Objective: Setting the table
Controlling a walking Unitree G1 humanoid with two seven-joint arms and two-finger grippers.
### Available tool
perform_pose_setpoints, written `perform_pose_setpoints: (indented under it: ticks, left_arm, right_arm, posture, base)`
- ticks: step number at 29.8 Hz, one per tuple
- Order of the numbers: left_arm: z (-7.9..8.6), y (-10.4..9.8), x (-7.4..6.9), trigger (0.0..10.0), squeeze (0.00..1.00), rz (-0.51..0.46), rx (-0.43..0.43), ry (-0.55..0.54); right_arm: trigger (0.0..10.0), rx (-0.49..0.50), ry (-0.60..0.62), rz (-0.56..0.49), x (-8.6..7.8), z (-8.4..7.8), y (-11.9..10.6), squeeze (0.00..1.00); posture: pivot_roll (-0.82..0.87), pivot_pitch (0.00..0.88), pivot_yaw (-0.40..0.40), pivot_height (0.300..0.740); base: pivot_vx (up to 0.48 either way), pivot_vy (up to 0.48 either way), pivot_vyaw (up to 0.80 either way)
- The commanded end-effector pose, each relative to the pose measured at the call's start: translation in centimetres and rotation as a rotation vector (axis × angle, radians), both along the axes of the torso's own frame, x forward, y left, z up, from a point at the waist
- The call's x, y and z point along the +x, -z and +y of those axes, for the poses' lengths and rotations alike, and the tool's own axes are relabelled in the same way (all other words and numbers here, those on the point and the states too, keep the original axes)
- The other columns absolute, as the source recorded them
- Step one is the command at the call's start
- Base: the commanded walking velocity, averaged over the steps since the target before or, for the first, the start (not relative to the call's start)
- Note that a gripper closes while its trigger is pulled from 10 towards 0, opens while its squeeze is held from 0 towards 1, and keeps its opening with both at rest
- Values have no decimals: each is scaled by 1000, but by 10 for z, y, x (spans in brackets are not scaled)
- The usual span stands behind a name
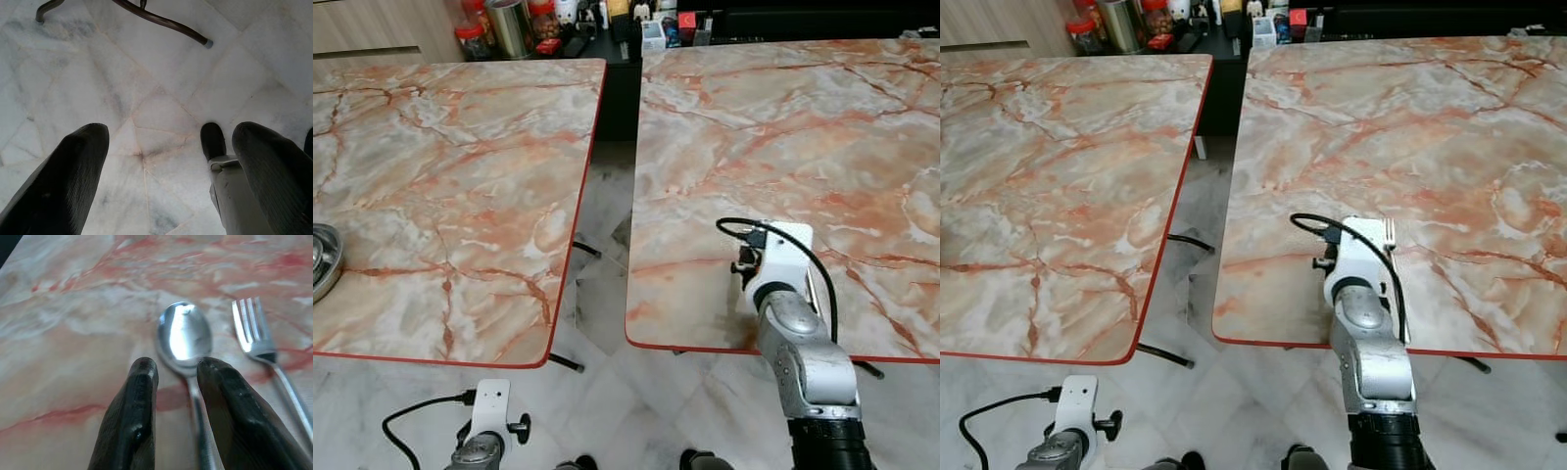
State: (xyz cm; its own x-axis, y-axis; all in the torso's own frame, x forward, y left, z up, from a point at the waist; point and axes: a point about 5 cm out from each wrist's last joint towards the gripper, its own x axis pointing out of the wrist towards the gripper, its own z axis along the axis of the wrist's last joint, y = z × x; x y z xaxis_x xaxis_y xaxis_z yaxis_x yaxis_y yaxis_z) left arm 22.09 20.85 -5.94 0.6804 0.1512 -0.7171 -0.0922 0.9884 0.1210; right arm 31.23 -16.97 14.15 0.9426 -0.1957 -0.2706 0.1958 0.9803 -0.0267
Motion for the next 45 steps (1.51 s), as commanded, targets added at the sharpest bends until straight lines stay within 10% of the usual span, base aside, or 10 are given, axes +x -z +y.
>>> perform_pose_setpoints:
  ticks: [1,4,5,42,44,45]
  left_arm:
    - [6,4,-8,10000,0,26,3,-17]
    - [6,4,-8,10000,0,27,1,-16]
    - [6,4,-8,10000,0,27,2,-15]
    - [5,4,-7,10000,0,28,0,-16]
    - [5,4,-7,10000,0,28,0,-16]
    - [5,4,-7,10000,0,29,0,-16]
  right_arm:
    - [10000,4,15,-8,2,-2,-4,961]
    - [10000,15,32,29,2,-5,0,976]
    - [10000,21,20,40,2,-2,2,0]
    - [10000,48,57,125,-4,4,22,0]
    - [9451,51,54,126,-4,4,23,0]
    - [0,57,49,122,-4,5,23,0]
  posture:
    - [-149,173,72,740]
    - [-147,177,72,740]
    - [-148,179,72,740]
    - [-146,189,72,740]
    - [-147,188,72,740]
    - [-146,187,71,740]
  base:
    - [0,0,0]
    - [0,0,0]
    - [0,0,0]
    - [0,0,0]
    - [0,0,0]
    - [0,0,0]
